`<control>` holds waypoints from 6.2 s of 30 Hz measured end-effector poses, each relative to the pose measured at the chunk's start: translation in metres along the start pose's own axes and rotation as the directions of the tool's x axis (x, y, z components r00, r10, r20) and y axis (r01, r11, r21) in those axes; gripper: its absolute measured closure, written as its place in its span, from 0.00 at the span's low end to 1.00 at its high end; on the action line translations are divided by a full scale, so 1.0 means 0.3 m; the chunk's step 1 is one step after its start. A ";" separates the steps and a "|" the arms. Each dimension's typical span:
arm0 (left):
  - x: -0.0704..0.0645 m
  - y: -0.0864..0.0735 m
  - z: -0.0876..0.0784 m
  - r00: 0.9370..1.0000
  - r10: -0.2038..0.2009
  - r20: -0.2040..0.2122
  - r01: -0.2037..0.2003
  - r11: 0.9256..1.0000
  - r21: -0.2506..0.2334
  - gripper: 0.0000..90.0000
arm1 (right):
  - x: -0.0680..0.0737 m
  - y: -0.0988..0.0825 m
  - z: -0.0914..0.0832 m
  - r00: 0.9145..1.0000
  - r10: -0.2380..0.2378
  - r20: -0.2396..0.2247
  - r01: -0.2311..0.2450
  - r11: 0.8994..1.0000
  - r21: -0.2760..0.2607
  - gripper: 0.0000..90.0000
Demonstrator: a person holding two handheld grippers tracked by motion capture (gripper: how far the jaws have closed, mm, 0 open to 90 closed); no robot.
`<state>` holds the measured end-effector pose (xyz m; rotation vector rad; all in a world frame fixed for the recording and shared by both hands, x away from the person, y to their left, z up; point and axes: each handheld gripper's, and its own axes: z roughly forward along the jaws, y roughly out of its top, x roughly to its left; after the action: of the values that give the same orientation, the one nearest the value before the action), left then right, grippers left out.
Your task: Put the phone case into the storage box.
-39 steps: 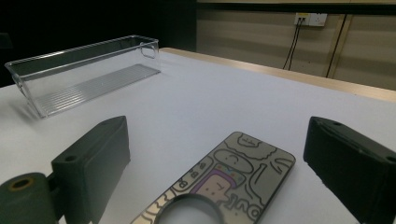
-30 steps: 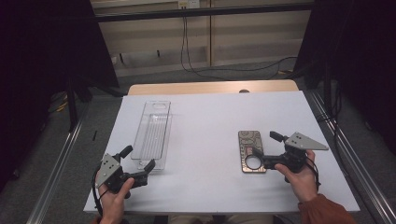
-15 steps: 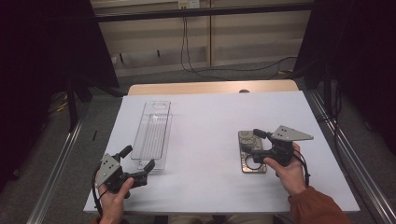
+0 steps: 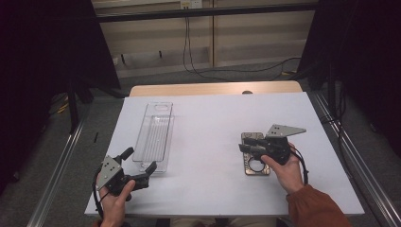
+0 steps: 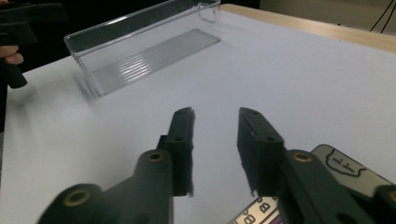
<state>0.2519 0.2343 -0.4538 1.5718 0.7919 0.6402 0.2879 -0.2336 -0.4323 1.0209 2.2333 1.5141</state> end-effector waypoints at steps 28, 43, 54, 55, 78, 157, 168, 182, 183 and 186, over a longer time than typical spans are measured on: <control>-0.002 -0.001 0.001 1.000 0.003 0.003 -0.003 1.000 0.007 0.02 | 0.005 0.074 0.097 0.993 0.093 -0.071 -0.047 0.873 0.486 1.00; -0.002 -0.002 0.002 1.000 0.005 0.003 -0.005 1.000 0.007 0.02 | 0.019 0.010 0.153 0.992 0.096 -0.083 -0.023 0.778 0.627 1.00; -0.004 -0.002 0.003 1.000 0.006 0.008 -0.006 1.000 0.009 0.02 | 0.016 -0.017 0.157 0.992 0.090 -0.088 -0.012 0.766 0.643 1.00; -0.004 -0.002 0.002 1.000 0.005 0.008 -0.005 1.000 0.009 0.02 | 0.015 -0.017 0.156 0.992 0.097 -0.086 -0.019 0.766 0.643 1.00; -0.004 -0.002 0.002 1.000 0.005 0.009 -0.005 1.000 0.012 0.02 | -0.028 -0.054 0.083 0.994 0.104 -0.035 -0.054 0.741 0.669 1.00; -0.002 -0.002 0.007 1.000 -0.002 0.011 0.002 1.000 0.009 0.02 | -0.206 -0.054 -0.077 0.988 0.112 0.102 -0.151 0.784 0.603 1.00; 0.000 -0.002 0.008 1.000 -0.003 0.011 0.003 1.000 0.003 0.02 | -0.287 0.037 -0.018 0.976 0.119 0.181 -0.200 0.819 0.538 1.00; -0.001 -0.005 0.012 1.000 -0.011 0.008 0.011 1.000 0.007 0.02 | -0.414 0.096 0.083 0.938 0.117 0.326 -0.280 0.809 0.517 1.00; 0.002 -0.004 0.010 1.000 0.002 0.011 -0.002 1.000 0.015 0.02 | -0.423 0.095 0.089 0.942 0.114 0.316 -0.268 0.822 0.503 1.00; 0.002 -0.005 0.013 1.000 0.001 0.017 -0.001 1.000 0.013 0.02 | -0.442 0.095 0.113 0.928 0.109 0.356 -0.288 0.815 0.503 1.00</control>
<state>0.2553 0.2325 -0.4560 1.5881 0.7839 0.6228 0.4141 -0.2926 -0.4437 1.5778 2.4222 0.6801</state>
